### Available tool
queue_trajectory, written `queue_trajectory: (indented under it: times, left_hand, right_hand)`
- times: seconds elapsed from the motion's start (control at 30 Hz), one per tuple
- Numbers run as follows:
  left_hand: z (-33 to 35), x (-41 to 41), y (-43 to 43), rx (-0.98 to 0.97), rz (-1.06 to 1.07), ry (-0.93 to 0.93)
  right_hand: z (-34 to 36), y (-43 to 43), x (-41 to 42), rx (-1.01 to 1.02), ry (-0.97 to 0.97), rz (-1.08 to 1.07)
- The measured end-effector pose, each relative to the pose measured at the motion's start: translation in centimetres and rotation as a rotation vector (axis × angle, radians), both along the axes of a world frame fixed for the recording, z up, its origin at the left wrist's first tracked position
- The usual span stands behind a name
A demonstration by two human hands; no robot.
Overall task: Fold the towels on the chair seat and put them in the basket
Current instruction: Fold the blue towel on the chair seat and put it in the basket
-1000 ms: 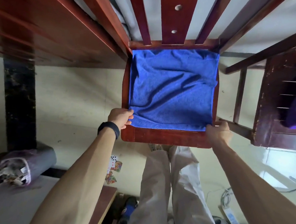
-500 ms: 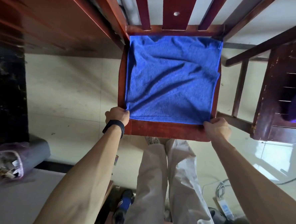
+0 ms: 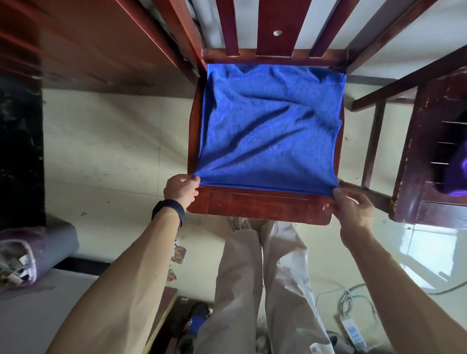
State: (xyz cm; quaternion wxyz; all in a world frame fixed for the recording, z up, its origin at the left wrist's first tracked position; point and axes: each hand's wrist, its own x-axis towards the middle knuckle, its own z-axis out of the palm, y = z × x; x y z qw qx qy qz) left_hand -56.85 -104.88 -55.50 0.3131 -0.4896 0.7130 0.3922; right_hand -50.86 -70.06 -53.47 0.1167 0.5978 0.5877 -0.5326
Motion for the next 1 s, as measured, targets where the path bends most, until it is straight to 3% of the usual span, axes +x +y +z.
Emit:
queue_trajectory:
  times: [0.17,0.27,0.47,0.6,0.7,0.87,1.0]
  left_hand:
    - [5.8,-2.4,-0.7,0.147,0.114,0.116]
    - [10.5,-3.4,-0.3,0.252,0.304,0.143]
    - [22.4,-5.9,0.0,0.356,0.205,0.378]
    - [28.6,-6.5,-0.9,0.293,0.089,0.327]
    - [32.2,-7.1,-1.2,0.322,0.087,0.344]
    - [35.1,-5.5,-2.2,0.393,-0.009,0.235]
    - [36.1,-4.6,-3.1,0.274,-0.371,0.236]
  right_hand:
    - [4.3,0.2,-1.0,-0.049,0.06,-0.091]
    - [8.4,0.0,-2.0,-0.025,0.084,-0.088]
    - [20.3,1.2,-4.9,-0.097,0.221,-0.062]
    - [26.9,0.7,-5.5,-0.16,0.144,-0.093]
    - [29.4,0.4,-5.5,-0.054,0.237,-0.097]
    - [31.7,0.3,-3.3,0.088,0.196,0.206]
    - [34.5,-0.4,-2.4,0.376,0.166,0.749]
